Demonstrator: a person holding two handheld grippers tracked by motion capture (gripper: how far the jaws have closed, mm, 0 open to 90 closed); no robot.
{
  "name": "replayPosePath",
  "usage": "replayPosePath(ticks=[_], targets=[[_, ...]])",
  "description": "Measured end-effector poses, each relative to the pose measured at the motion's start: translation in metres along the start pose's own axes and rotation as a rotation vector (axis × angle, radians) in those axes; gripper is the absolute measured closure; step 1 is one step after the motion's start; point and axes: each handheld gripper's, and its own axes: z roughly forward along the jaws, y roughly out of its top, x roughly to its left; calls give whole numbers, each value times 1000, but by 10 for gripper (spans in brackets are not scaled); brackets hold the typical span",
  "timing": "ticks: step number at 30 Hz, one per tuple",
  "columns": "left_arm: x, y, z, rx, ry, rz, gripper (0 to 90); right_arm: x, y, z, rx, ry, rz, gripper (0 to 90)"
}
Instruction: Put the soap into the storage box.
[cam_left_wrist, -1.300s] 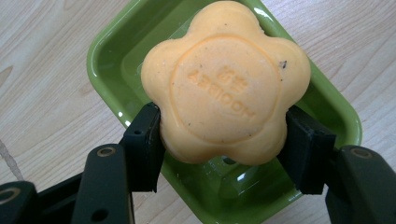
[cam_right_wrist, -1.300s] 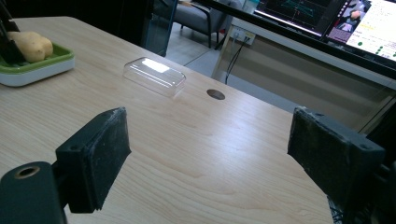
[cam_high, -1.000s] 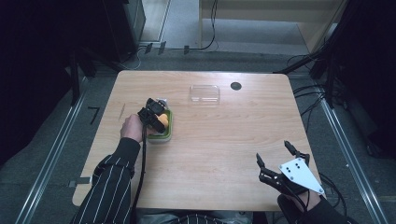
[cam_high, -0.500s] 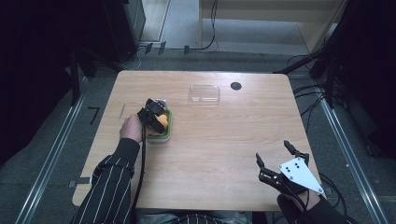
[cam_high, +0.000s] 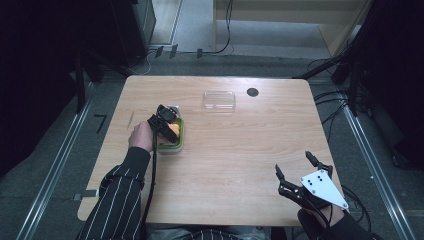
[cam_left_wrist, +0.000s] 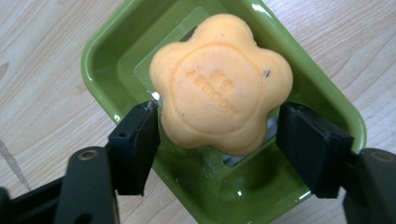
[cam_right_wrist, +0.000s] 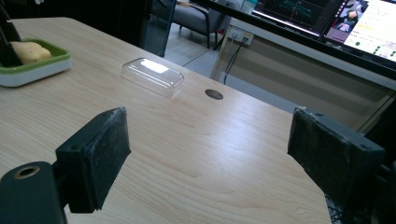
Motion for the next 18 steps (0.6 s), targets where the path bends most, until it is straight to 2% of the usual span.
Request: replayPosePath(ticks=[3, 9, 12, 16, 18], targets=[[0, -1, -1, -3, 4, -9, 263, 1, 0, 0, -3, 0, -6, 134], [1, -4, -5, 24, -11, -22, 196, 2, 1, 0, -1, 0, -12, 134], [3, -6, -10, 24, -13, -34, 145, 2, 1, 0, 0, 2, -11, 134], [3, -9, -16, 24, -29, -42, 123, 2, 1, 0, 0, 2, -13, 134], [1, -10, -18, 37, -24, -42, 91, 2, 1, 0, 0, 1, -11, 134]])
